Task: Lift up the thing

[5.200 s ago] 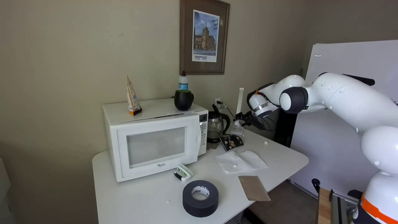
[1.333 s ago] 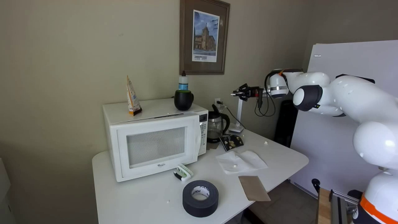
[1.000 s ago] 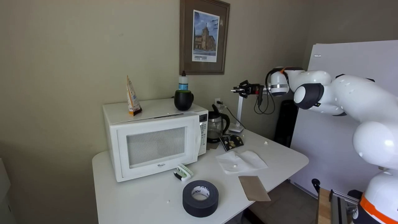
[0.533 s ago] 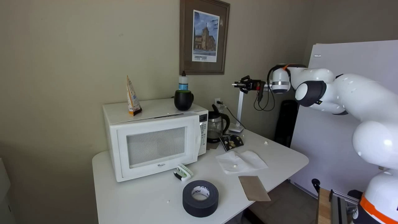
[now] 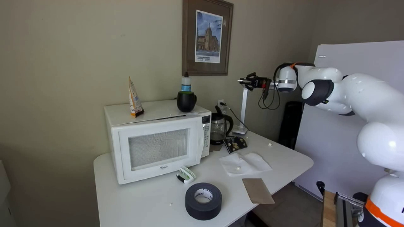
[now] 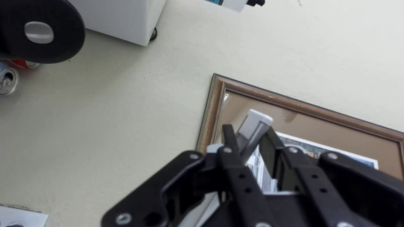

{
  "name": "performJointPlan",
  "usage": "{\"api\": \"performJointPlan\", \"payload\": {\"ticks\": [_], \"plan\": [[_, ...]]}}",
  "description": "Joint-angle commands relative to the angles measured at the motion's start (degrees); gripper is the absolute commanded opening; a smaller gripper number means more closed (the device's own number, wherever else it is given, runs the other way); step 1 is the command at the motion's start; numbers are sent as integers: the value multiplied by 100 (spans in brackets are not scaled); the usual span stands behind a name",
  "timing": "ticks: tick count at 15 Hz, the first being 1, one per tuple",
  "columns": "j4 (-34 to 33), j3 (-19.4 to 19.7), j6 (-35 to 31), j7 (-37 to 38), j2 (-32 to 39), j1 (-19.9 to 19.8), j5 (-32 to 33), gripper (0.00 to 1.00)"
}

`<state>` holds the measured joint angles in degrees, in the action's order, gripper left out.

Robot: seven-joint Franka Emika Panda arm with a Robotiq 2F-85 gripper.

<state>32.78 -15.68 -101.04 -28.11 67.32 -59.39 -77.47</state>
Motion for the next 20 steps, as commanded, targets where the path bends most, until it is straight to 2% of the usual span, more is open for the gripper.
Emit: {"api": "performJointPlan", "payload": {"ticks": [1,3,4,6,8,9,11,13,15,18,20], "plan": [[8,-42,93,94,-36,-27,-21,28],[76,109,79,65,-38,57,191,35],[104,187,41,26,-33,100,301,27],[174,339,35,-26,-32,174,527,20],[269,481,73,-42,-64,213,765,22],[316,533,79,-59,-82,222,862,29],[332,621,104,-127,-99,211,1034,53],[299,678,140,-170,-81,179,1125,69],[297,709,125,-213,-83,162,1134,75],[391,823,356,-229,-212,105,1261,100],[453,918,869,-374,-351,13,1442,100]]}}
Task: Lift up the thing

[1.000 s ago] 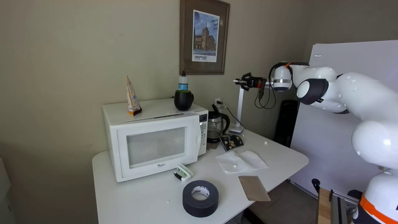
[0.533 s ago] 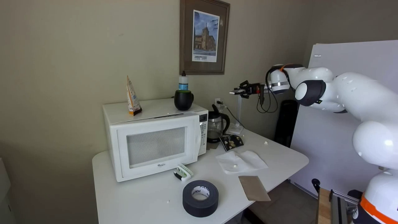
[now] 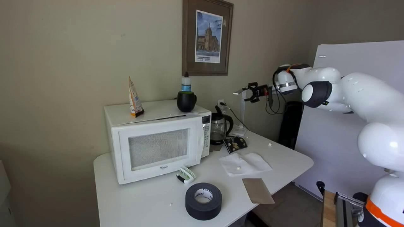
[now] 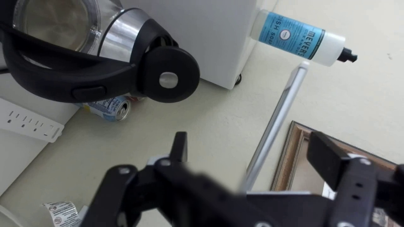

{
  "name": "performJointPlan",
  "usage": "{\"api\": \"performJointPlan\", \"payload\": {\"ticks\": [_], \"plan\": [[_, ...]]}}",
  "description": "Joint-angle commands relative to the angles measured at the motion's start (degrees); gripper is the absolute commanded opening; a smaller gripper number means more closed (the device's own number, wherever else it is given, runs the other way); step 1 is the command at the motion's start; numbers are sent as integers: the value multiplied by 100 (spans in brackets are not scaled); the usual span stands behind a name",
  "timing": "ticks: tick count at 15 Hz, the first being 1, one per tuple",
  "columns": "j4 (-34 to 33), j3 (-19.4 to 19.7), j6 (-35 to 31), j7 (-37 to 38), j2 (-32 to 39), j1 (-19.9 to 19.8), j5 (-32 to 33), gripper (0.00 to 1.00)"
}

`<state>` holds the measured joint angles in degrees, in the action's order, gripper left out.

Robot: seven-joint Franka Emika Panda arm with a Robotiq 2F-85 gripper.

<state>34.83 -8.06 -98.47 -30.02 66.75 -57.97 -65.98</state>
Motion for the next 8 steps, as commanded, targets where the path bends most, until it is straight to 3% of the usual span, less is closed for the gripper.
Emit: {"api": "performJointPlan", "payload": {"ticks": [1,4,8], "plan": [[302,253,937,-222,-399,-173,443,100],[417,626,1691,-530,-762,-268,958,100],[772,1039,1285,-1522,-1363,-150,1321,100]]}}
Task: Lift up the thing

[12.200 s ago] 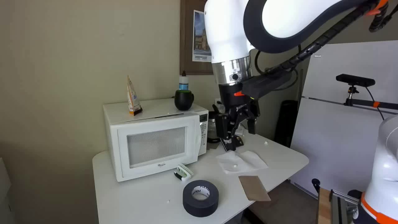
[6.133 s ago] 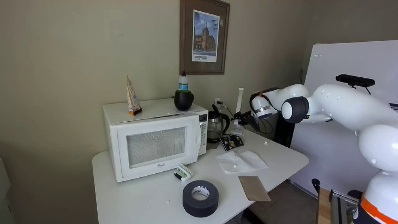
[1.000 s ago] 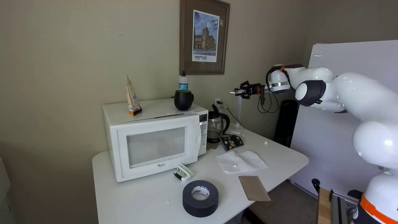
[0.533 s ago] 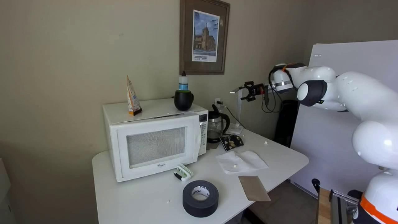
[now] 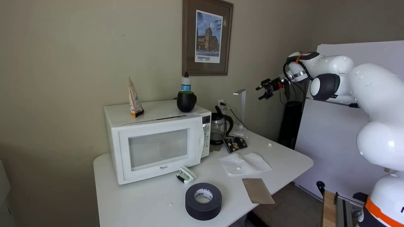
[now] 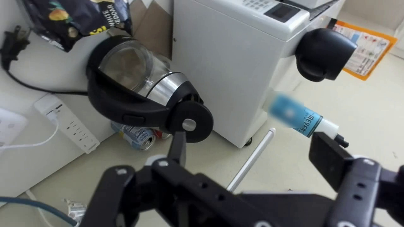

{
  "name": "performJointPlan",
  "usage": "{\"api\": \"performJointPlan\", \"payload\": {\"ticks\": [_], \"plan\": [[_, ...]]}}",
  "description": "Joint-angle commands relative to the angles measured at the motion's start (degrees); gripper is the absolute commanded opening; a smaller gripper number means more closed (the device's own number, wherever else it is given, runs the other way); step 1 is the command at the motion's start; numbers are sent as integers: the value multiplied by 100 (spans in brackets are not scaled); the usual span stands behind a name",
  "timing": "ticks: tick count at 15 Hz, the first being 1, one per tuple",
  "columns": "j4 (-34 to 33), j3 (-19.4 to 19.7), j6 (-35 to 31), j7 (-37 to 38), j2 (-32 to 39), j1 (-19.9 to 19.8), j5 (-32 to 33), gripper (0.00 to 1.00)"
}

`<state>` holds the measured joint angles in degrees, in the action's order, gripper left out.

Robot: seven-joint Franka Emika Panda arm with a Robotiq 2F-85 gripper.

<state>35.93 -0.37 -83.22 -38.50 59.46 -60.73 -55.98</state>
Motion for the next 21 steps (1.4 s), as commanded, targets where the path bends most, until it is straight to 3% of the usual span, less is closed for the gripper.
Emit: {"api": "performJointPlan", "payload": {"ticks": [1,6,12,17,21], "plan": [[823,367,-435,-873,-814,206,387,100],[1954,652,-2053,-1820,-1761,761,585,100],[3378,1172,-4267,-2213,-2714,1852,1333,100],[4656,1923,-6180,-1404,-3422,3118,2571,100],[5760,3052,-7568,163,-3855,4525,4244,100]]}}
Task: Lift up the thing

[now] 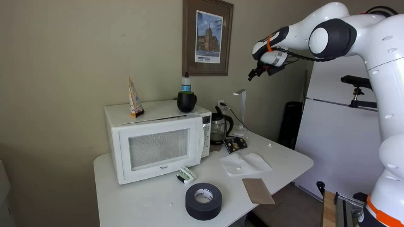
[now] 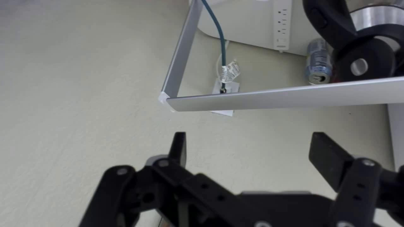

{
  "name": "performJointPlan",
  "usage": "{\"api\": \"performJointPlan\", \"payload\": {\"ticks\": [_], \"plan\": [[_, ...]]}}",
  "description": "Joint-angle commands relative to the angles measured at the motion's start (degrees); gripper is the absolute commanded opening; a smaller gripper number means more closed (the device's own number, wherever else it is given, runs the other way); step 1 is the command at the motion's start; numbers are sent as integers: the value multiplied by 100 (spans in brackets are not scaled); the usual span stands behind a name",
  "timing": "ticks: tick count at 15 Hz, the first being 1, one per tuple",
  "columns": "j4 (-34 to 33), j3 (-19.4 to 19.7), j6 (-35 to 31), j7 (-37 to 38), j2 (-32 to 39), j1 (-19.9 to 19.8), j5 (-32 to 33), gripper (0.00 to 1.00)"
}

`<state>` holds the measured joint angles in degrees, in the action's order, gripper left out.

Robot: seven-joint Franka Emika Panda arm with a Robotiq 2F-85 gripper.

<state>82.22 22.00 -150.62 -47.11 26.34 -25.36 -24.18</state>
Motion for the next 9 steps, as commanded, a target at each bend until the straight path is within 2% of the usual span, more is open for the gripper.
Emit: {"api": "performJointPlan", "payload": {"ticks": [1,2,3,4,6,9], "plan": [[1460,377,-1050,9,-853,907,925,100],[1743,251,-382,247,-1193,1011,731,100],[1997,-344,-418,535,-1440,674,1228,100],[1160,-287,-641,690,-722,412,1216,100],[1589,-546,-573,659,-1090,484,1262,100],[1819,-573,-550,619,-1320,496,1243,100]]}}
